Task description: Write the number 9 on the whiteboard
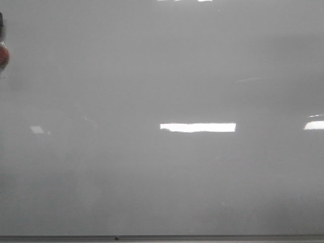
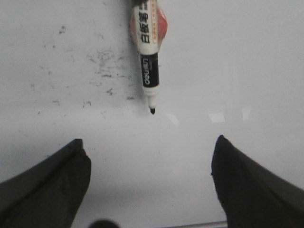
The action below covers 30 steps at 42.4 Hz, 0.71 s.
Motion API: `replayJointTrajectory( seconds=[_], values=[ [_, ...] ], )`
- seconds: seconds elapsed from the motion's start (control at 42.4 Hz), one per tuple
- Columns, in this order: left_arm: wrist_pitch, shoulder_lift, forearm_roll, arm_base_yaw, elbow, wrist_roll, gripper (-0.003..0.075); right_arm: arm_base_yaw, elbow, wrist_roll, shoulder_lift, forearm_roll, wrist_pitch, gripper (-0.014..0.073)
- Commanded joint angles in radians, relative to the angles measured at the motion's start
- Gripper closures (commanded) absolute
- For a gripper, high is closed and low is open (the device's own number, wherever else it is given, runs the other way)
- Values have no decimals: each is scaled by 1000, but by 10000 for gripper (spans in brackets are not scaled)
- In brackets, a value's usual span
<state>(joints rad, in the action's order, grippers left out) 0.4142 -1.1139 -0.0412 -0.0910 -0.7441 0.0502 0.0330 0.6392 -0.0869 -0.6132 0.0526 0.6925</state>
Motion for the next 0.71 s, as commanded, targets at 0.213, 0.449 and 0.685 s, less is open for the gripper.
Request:
replayJointTrajectory(
  seconds=[0.213, 0.449, 0.685],
  values=[
    [-172, -203, -11, -8, -132, -2, 280, 2, 33, -8, -6, 2, -64, -8],
    [-311, -292, -11, -8, -136, -2, 365, 2, 33, -8, -6, 2, -64, -8],
    [-375, -335, -11, -8, -136, -2, 415, 2, 33, -8, -6, 2, -64, -8]
  ],
)
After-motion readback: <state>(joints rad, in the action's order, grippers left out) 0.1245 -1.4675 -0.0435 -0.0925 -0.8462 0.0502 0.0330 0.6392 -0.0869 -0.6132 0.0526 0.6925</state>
